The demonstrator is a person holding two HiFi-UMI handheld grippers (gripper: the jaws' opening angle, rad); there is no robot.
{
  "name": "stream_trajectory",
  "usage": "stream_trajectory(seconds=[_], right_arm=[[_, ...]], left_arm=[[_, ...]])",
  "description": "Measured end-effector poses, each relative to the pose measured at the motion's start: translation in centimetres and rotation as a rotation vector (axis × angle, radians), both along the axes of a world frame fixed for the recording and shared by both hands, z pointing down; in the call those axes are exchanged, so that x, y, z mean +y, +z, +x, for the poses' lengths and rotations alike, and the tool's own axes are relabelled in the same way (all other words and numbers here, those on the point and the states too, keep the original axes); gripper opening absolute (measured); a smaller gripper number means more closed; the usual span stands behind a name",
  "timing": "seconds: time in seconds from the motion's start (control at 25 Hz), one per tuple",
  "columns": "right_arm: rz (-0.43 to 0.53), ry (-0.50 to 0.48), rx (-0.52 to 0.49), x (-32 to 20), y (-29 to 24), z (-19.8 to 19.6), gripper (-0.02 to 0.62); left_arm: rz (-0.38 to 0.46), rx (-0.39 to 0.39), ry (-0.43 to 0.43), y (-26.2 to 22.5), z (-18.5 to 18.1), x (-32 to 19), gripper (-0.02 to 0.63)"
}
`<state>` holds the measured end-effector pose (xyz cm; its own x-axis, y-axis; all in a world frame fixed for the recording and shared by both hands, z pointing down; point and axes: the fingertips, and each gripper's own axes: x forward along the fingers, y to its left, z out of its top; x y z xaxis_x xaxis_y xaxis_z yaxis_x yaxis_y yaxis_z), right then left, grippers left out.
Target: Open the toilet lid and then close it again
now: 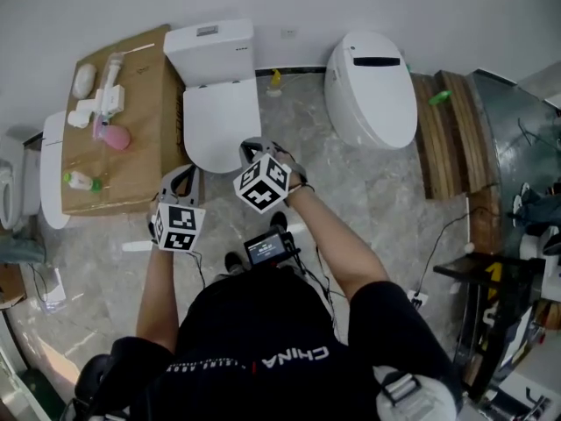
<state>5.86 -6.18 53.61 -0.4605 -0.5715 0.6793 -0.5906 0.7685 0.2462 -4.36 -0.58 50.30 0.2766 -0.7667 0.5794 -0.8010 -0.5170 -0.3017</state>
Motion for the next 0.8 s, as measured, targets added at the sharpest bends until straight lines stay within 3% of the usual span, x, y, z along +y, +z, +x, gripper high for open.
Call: stream_trajectory(seconds=[0.28,0.48,0.8], right_arm=[[0.037,0.088,0.039,7.0,-1.3,-3.5,0.015],[0.038,0.09,0.076,11.3,-1.6,-5.4,0.015],[0.059,0.109,0.079,13.7,-2.9,-6.8,0.015]], left_arm=[[0.033,0.004,0.11,0.2,-4.6,7.1,0.011],[0.035,0.02,0.135,0.1,-6.6,10.7,0.011],[0.037,0.039,0.159,0.2,-7.6,12.6,0.011]])
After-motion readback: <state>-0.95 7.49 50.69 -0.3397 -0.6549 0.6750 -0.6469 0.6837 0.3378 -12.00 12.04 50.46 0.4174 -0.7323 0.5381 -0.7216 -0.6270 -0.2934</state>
